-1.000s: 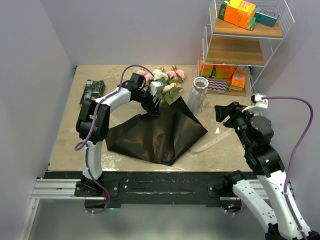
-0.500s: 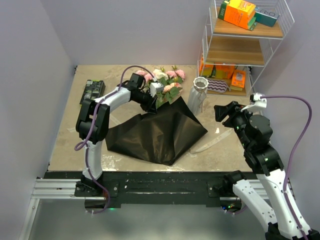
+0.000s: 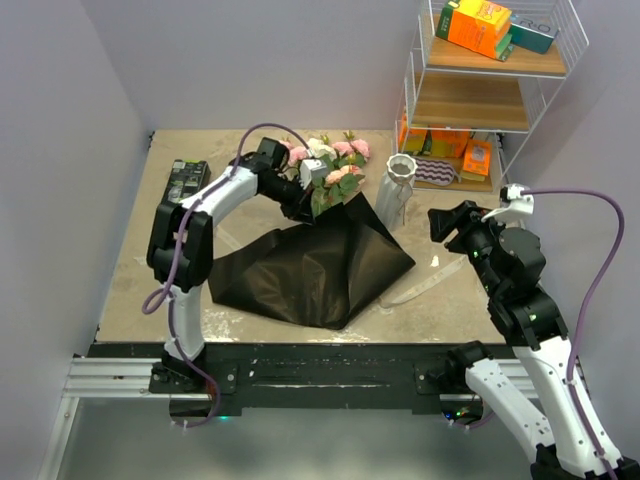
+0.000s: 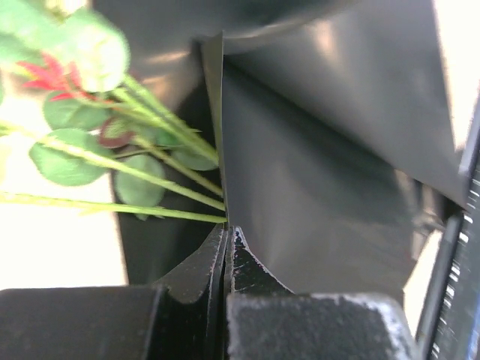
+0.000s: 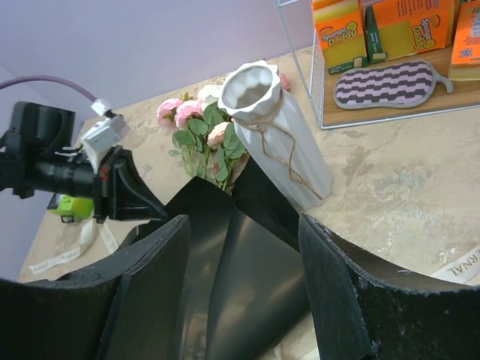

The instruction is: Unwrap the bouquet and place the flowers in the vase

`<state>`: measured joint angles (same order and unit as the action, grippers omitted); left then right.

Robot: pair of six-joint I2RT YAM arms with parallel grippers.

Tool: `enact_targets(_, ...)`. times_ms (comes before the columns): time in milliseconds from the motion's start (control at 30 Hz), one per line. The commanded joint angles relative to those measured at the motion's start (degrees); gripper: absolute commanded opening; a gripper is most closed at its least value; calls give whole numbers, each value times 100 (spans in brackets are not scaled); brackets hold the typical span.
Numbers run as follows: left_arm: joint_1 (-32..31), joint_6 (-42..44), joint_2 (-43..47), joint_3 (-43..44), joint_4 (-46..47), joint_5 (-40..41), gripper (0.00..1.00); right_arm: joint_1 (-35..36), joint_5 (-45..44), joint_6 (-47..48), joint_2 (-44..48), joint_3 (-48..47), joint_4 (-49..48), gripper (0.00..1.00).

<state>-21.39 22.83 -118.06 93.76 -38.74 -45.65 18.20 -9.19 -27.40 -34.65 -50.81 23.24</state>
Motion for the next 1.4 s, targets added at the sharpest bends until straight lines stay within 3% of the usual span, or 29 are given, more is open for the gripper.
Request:
enact_targets(0, -93, 502, 1003, 179, -781, -839, 0, -18, 111, 42, -33, -360, -83, 63)
enact_targets(200, -427, 1960, 1733, -41, -2450, -1455, 0, -27, 163, 24, -50, -474, -118, 63)
enact_targets(500, -937, 3304, 2630, -639, -3577, -1851, 3, -18, 102, 24, -112, -711, -92, 65)
enact_targets(900, -1447, 3360, 3868, -1079, -3667, -2054, 7, -18, 154, 77, -401, -922, -127, 68)
enact_targets(1133, -2052, 2973, 4581, -1306, -3667, -1869, 44, -18, 427, 94, -691, -835, -355, 68)
enact_targets(1233, -2351, 2815, 4827, -1579, -3658, -1799, 49, -27, 523, 103, -814, -834, -408, 68)
enact_targets(1367, -2405, 2657, 5012, -1878, -3658, -1913, 47, -18, 769, 138, -981, -826, -365, 67)
